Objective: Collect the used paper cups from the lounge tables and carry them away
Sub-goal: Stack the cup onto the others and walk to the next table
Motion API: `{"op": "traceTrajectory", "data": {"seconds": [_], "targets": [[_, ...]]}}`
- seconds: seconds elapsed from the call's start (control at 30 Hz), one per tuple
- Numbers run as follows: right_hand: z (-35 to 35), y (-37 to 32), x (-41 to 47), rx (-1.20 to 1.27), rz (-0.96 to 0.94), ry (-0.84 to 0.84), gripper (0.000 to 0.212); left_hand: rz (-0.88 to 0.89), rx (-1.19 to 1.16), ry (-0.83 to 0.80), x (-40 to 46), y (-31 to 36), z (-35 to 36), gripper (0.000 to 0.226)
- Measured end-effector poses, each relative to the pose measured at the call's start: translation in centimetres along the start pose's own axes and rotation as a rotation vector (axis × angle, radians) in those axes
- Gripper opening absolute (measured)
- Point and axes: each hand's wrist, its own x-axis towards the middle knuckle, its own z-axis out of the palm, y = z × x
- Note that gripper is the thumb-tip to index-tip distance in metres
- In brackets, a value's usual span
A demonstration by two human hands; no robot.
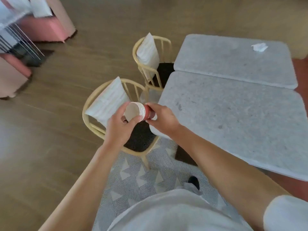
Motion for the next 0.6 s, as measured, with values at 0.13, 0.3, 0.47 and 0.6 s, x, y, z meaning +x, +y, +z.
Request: {"op": "traceTrajectory", "data": {"seconds": [0.13,0.3,0.47,0.6], "targets": [[2.1,-7.2,3.4,-0.016,-0.143,0.019,0.053,0.021,-0.062,0.133,-0.5,-1.3,-7.6,0.065],[5.2,-15.9,7.9,0.007,-0.282,-0.025,0.056,0.076,-0.104,0.283,-2.4,-2.5,-17.1,0.056],[7.8,-23.3,11.4,0.068,-0.386,-0.067,0.059,0.092,-0.089,0.385,-3.7,-4.0,-24.9,0.06],[10.2,-27.3,13.8,0.143,-0.436,-0.116,0.06,0.101,0.019,0.395,-3.9,-5.6,-29.6,0.083]]}}
